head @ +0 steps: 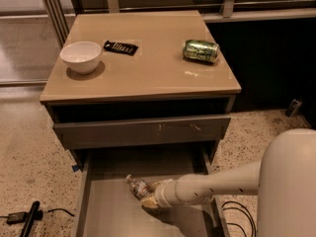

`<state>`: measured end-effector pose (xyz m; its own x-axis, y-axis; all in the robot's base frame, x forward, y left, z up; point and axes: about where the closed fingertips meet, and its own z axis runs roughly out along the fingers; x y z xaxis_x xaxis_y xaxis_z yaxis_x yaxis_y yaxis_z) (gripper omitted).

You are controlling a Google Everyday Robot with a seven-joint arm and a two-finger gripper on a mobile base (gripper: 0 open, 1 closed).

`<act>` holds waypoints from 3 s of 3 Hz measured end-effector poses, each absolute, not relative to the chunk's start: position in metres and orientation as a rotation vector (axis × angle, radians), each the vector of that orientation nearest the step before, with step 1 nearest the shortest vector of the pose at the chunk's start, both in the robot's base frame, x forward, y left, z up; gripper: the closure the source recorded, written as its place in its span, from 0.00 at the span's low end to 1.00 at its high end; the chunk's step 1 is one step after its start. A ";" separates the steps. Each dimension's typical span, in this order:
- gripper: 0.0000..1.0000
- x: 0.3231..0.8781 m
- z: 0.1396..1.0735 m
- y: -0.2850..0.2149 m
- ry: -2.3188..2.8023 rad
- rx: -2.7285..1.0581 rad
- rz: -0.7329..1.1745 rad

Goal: Pick water bottle from middle drawer and place on counter

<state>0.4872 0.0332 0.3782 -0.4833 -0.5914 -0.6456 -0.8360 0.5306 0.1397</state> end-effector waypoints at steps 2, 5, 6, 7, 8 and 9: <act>1.00 0.487 0.378 0.033 2.238 -1.155 0.605; 1.00 0.499 0.397 0.025 2.233 -1.179 0.565; 1.00 0.513 0.422 0.022 2.170 -1.197 0.576; 1.00 0.529 0.477 -0.007 2.077 -1.166 0.645; 1.00 0.526 0.522 -0.036 2.028 -1.187 0.685; 1.00 0.508 0.560 -0.057 1.991 -1.261 0.692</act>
Offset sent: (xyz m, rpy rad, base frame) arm 0.0000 0.0000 0.0000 0.0000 0.0000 0.0000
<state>0.5077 -0.0571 0.5597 -0.3065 -0.5599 -0.7698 -0.9167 0.3913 0.0804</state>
